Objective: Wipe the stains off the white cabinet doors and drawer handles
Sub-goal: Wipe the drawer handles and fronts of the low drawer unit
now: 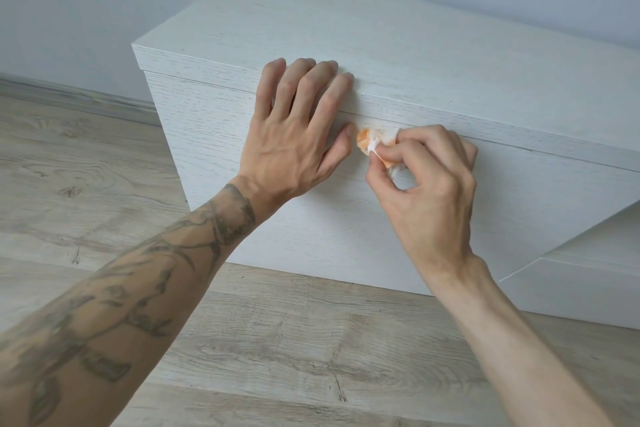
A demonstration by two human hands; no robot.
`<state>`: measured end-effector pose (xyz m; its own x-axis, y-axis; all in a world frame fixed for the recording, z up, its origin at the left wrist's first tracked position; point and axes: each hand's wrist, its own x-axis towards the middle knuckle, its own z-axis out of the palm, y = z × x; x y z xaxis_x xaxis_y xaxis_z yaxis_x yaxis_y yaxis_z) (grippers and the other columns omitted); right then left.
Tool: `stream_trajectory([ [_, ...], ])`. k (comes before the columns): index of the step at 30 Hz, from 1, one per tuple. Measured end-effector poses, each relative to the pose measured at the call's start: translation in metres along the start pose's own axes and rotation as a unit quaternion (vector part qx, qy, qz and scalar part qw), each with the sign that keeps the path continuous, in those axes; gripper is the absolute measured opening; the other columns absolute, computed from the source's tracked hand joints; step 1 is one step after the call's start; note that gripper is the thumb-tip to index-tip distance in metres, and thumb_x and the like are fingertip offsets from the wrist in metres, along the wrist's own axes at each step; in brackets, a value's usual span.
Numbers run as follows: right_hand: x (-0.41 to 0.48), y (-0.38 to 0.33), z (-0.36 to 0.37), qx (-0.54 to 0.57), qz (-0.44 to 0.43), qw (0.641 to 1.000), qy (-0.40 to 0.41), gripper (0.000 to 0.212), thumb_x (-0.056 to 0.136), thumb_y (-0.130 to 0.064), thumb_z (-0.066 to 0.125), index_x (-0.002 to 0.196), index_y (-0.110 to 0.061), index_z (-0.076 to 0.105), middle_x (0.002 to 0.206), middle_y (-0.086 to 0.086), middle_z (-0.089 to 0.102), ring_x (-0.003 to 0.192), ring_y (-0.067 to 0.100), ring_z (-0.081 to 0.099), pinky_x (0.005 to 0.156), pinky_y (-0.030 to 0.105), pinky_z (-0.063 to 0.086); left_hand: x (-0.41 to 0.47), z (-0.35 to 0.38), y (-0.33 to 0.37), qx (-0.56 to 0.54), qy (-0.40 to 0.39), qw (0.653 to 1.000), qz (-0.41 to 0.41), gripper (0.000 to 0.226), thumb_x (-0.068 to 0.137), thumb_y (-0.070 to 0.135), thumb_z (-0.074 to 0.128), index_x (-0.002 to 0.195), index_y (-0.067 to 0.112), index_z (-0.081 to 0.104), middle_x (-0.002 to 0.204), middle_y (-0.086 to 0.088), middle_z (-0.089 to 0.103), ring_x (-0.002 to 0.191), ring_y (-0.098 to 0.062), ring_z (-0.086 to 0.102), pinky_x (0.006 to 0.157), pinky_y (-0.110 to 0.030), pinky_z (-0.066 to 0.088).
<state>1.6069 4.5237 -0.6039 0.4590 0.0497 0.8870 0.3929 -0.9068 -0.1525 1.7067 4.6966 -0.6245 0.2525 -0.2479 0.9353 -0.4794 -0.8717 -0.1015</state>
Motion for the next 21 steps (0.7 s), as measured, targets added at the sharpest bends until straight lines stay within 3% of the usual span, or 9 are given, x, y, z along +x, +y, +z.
stream_trajectory([
  [11,0.0093,-0.0036,0.0098,-0.004,-0.005,1.0,-0.028,0.007,0.086,-0.004,0.078,0.086,-0.011,0.076,0.091,0.001,0.068,0.082,0.024,0.066,0.089,0.03,0.036,0.0009,-0.001,-0.0001,0.0,-0.005,1.0,0.004,0.053,0.106,0.043,0.052,0.139,0.003,0.062,0.138,-0.018,0.062,0.129,-0.04,0.055,0.118,-0.054,0.03],
  [21,0.006,-0.0004,0.0072,0.003,-0.028,0.999,-0.03,0.008,0.089,-0.003,0.079,0.093,-0.01,0.08,0.093,0.003,0.07,0.084,0.026,0.065,0.085,0.036,0.039,0.0015,-0.0039,0.0009,0.007,-0.01,1.0,0.007,0.053,0.106,0.043,0.049,0.139,0.003,0.063,0.138,-0.018,0.062,0.128,-0.04,0.057,0.117,-0.055,0.033],
])
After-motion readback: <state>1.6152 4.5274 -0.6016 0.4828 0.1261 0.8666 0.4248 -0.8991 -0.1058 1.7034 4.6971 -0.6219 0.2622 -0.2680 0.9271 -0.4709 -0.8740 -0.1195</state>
